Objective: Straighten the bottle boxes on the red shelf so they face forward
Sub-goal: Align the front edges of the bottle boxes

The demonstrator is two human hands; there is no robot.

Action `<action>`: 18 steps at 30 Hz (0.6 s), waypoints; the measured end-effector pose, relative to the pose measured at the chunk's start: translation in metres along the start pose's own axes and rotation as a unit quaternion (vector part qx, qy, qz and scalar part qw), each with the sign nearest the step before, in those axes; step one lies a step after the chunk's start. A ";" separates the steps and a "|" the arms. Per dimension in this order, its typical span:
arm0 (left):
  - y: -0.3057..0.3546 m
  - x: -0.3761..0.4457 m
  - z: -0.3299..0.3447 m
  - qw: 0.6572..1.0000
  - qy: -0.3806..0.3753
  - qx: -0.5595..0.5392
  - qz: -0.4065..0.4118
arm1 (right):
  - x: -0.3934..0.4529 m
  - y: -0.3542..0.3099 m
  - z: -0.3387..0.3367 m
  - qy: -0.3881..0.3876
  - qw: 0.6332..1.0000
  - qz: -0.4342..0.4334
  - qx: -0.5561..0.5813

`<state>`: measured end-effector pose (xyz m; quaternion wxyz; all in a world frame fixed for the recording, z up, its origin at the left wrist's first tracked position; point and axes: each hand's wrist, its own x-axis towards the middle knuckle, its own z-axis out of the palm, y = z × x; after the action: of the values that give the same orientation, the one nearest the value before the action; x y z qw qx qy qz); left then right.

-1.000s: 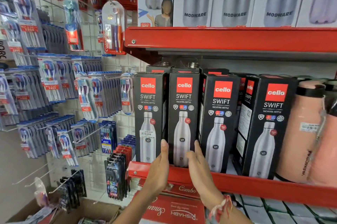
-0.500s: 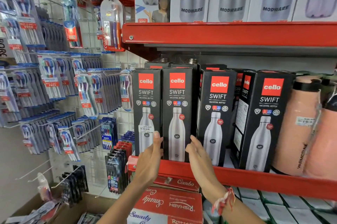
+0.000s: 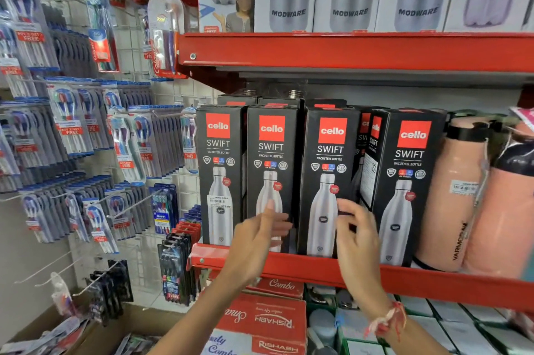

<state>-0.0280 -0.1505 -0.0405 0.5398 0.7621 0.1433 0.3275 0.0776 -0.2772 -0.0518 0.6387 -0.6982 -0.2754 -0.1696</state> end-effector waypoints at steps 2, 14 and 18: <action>0.002 0.000 0.018 0.999 -0.053 0.008 -0.005 | 0.005 0.013 -0.004 0.002 0.999 0.035 -0.020; -0.014 0.001 0.058 0.997 -0.044 -0.001 -0.055 | -0.003 0.011 -0.015 -0.244 0.954 0.168 -0.045; -0.012 -0.003 0.055 0.998 -0.048 0.024 -0.036 | -0.002 0.009 -0.026 -0.250 0.954 0.149 -0.072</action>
<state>0.0070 -0.1878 -0.0637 0.5394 0.7839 0.1523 0.2673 0.0840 -0.3037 -0.0567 0.5156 -0.7953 -0.3061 0.0887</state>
